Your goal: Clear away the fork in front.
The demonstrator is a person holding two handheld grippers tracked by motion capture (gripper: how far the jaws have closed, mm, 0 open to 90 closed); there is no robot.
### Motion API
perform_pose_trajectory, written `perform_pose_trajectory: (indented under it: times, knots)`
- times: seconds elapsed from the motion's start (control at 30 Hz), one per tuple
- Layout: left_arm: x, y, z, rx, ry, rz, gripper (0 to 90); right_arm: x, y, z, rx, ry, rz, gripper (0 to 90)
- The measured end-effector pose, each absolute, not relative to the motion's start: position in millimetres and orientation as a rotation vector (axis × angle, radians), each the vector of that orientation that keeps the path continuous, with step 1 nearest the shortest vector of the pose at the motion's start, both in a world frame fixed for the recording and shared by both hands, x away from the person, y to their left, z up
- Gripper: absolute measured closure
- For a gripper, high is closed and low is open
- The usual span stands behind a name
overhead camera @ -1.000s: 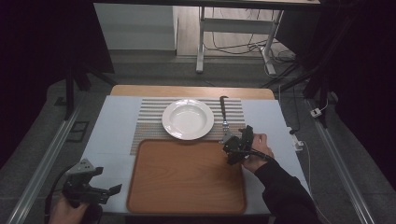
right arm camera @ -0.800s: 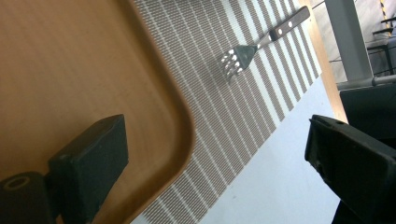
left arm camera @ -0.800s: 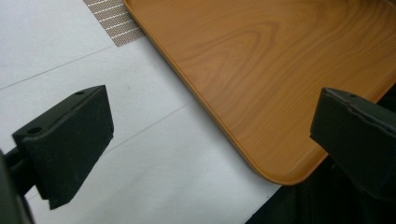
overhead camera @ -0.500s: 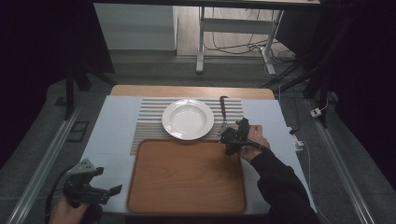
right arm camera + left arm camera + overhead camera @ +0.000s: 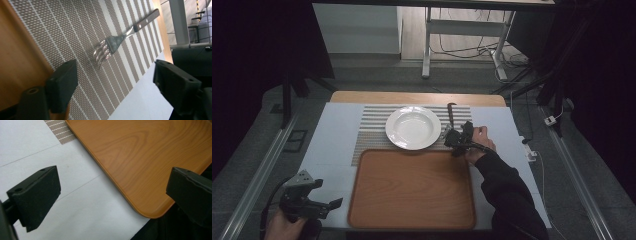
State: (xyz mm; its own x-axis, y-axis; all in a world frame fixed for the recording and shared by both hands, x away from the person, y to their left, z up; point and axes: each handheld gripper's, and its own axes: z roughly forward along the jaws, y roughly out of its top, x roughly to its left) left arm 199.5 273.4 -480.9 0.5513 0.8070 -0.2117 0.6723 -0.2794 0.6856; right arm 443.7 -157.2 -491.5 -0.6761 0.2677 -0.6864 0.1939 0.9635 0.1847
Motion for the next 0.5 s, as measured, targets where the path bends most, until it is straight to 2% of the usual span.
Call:
perform_pose_trajectory:
  times: [0.17,0.23,0.27,0.3,0.4,0.47,0.5]
  knots:
    - [199.4,273.4,-480.9,2.031,1.188,0.226,0.0,450.6,-152.1,-500.7,0.267,2.333,0.079,29.8]
    - [199.3,273.5,-480.9,2.031,1.188,0.226,0.0,453.4,-149.1,-507.6,0.239,2.333,0.044,36.2]
    - [199.3,273.6,-480.9,2.03,1.188,0.226,0.0,453.4,-149.1,-507.6,0.239,2.333,0.044,36.2]
    - [199.3,273.7,-481.0,2.029,1.187,0.224,0.0,453.7,-147.6,-512.2,0.213,2.323,0.027,43.0]
    - [199.3,273.9,-481.0,2.029,1.187,0.223,0.0,453.4,-146.4,-514.6,0.183,2.314,0.017,48.0]
    - [199.3,273.8,-481.1,2.029,1.187,0.222,0.0,453.3,-144.2,-518.2,0.146,2.329,0.012,57.4]
    - [199.2,273.8,-481.0,2.03,1.187,0.222,0.0,453.3,-144.2,-518.2,0.146,2.329,0.012,57.4]
